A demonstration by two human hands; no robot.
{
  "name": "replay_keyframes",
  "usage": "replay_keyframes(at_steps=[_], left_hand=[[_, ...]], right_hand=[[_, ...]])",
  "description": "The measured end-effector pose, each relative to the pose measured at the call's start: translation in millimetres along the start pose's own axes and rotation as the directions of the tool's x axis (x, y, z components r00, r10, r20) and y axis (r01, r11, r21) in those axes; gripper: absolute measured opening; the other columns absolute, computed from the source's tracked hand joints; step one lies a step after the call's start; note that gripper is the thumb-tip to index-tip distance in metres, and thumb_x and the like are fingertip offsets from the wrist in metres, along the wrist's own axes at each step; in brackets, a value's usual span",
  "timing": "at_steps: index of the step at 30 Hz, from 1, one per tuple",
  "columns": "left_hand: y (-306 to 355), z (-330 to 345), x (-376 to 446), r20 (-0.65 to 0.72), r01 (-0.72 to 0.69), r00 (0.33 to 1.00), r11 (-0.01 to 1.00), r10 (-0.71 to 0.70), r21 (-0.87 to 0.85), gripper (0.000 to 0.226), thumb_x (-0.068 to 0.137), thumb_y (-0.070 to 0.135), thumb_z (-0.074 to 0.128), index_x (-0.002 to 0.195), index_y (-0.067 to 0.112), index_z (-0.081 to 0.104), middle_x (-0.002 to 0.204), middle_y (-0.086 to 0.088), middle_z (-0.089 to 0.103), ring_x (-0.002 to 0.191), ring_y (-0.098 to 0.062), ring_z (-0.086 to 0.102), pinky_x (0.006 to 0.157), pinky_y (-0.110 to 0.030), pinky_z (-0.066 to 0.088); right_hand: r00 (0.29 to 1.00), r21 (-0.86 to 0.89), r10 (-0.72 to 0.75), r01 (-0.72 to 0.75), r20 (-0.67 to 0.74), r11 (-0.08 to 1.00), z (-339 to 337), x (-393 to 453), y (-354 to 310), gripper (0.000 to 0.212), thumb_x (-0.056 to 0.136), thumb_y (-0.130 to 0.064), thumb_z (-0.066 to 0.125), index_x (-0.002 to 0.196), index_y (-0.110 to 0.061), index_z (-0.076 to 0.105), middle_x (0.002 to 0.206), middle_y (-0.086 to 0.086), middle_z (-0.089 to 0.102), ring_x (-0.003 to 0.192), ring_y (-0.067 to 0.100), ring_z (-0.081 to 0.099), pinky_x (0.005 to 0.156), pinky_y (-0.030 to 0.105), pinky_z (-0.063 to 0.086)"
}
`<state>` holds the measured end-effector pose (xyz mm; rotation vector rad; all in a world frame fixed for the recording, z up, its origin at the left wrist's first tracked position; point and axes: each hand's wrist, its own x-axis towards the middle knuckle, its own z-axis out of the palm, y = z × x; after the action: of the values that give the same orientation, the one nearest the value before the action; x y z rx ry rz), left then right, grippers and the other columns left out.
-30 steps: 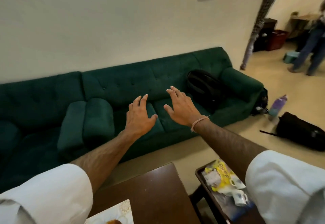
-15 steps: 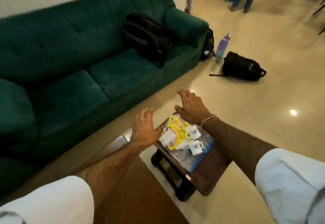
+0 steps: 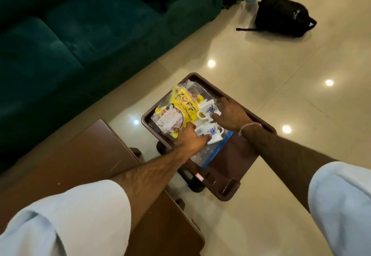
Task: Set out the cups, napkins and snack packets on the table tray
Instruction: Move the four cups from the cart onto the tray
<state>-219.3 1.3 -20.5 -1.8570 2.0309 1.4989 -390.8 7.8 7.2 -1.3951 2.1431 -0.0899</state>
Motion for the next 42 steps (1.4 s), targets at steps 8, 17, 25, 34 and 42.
replay_keyframes(at_steps=[8, 17, 25, 34, 42], left_hand=[[25.1, 56.9, 27.6, -0.112, 0.136, 0.980, 0.968, -0.162, -0.211, 0.081, 0.071, 0.045, 0.083, 0.129, 0.009, 0.039, 0.126, -0.016, 0.058, 0.116, -0.037, 0.057, 0.087, -0.042, 0.049], [1.9, 41.0, 15.4, -0.105, 0.045, 0.991, 0.940, -0.085, -0.338, 0.078, 0.060, 0.055, 0.087, 0.119, 0.017, 0.051, 0.114, 0.002, 0.066, 0.102, -0.019, 0.064, 0.083, -0.035, 0.056], [-52.4, -28.1, -29.3, -0.170, -0.014, 0.982, 0.878, -0.077, -0.479, 0.067, 0.053, 0.031, 0.084, 0.115, 0.024, 0.059, 0.109, 0.006, 0.069, 0.099, -0.016, 0.066, 0.083, -0.033, 0.056], [-159.2, -123.2, -126.8, -0.339, -0.120, 0.937, 0.831, -0.086, -0.543, 0.064, 0.064, 0.021, 0.090, 0.115, 0.029, 0.052, 0.110, 0.011, 0.059, 0.098, -0.009, 0.058, 0.066, -0.008, 0.046], [-281.1, -163.7, -244.5, -0.481, -0.034, 0.863, 0.933, -0.154, -0.359, 0.074, 0.068, 0.031, 0.087, 0.127, 0.036, 0.043, 0.128, 0.009, 0.050, 0.113, -0.015, 0.053, 0.091, -0.022, 0.049]], right_hand=[[1.000, 0.059, 0.011, -0.011, -0.006, 0.998, 28.5, 41.6, -3.9, 0.082, 0.080, -0.052, 0.071, 0.138, -0.007, 0.034, 0.131, 0.024, 0.051, 0.118, 0.042, 0.053, 0.100, 0.046, 0.045], [0.997, 0.234, -0.031, 0.048, -0.076, 0.971, 28.9, 36.5, -5.4, 0.080, 0.067, -0.049, 0.084, 0.127, -0.010, 0.047, 0.121, 0.014, 0.065, 0.115, 0.034, 0.056, 0.100, 0.046, 0.045], [0.983, 0.473, -0.185, 0.168, -0.012, 0.865, 18.4, 11.3, -71.5, 0.075, 0.060, -0.019, 0.092, 0.124, -0.016, 0.051, 0.114, 0.005, 0.064, 0.104, 0.026, 0.063, 0.092, 0.041, 0.052], [0.809, 0.275, -0.575, 0.529, 0.122, 0.803, 43.1, -35.2, -229.9, 0.070, 0.056, -0.019, 0.084, 0.120, -0.016, 0.056, 0.119, 0.005, 0.058, 0.105, 0.022, 0.057, 0.091, 0.035, 0.050], [0.505, 0.124, -0.793, 0.812, 0.340, 0.570, 120.2, -113.6, -365.4, 0.063, 0.061, -0.033, 0.078, 0.119, -0.025, 0.054, 0.119, -0.002, 0.060, 0.104, 0.019, 0.055, 0.084, 0.033, 0.049]])
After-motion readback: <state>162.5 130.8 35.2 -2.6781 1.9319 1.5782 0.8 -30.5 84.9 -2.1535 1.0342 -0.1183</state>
